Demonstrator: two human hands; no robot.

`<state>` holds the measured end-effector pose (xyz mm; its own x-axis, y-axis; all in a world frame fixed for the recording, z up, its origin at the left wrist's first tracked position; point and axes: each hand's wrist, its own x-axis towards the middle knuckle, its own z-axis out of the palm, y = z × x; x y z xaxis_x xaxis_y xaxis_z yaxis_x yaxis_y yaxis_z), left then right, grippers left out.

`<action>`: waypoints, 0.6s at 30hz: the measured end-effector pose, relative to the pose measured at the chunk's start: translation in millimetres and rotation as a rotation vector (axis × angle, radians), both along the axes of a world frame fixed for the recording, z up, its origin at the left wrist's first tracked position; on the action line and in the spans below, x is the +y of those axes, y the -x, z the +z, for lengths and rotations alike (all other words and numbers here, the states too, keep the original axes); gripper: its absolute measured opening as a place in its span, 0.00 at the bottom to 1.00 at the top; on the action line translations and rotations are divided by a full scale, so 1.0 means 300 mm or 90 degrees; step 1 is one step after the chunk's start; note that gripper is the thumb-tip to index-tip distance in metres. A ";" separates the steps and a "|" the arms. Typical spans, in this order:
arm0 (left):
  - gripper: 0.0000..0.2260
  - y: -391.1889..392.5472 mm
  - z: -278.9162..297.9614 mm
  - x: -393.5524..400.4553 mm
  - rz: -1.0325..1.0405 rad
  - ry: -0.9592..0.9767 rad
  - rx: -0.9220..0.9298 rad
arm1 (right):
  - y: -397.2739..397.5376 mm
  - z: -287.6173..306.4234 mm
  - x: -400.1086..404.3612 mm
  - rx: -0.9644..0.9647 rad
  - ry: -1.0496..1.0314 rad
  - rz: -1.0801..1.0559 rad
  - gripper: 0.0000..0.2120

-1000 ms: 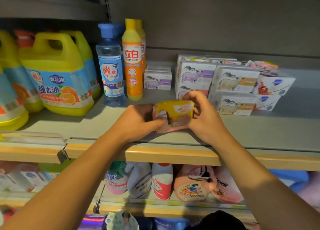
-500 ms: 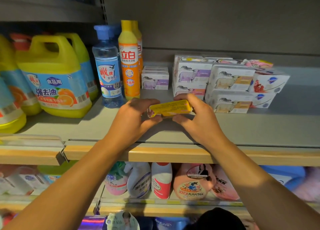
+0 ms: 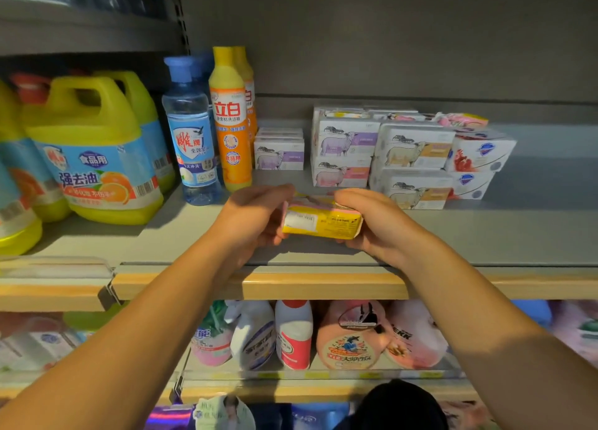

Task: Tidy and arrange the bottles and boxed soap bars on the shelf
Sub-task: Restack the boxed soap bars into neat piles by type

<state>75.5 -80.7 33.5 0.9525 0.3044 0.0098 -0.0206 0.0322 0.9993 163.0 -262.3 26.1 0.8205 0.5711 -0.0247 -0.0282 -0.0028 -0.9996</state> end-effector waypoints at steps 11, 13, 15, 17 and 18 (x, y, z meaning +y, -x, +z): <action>0.07 -0.135 -0.029 -0.240 -0.051 -0.360 -0.017 | 0.004 0.029 -0.451 -0.077 0.056 -0.262 0.07; 0.11 -0.169 -0.041 -0.314 -0.071 -0.492 -0.039 | -0.033 0.018 -0.599 -0.138 0.153 -0.399 0.06; 0.14 -0.193 -0.048 -0.401 -0.097 -0.583 -0.080 | -0.077 0.010 -0.734 -0.178 0.225 -0.528 0.10; 0.16 -0.215 -0.055 -0.477 -0.117 -0.657 -0.097 | -0.111 0.010 -0.839 -0.196 0.270 -0.630 0.16; 0.17 -0.226 -0.058 -0.506 -0.126 -0.686 -0.102 | -0.128 0.010 -0.883 -0.200 0.297 -0.665 0.18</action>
<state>143.3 -232.6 16.0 0.9473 -0.0956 0.3058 -0.2433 -0.8354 0.4928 201.5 -527.1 29.2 0.8910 -0.3903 0.2322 0.0130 -0.4892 -0.8721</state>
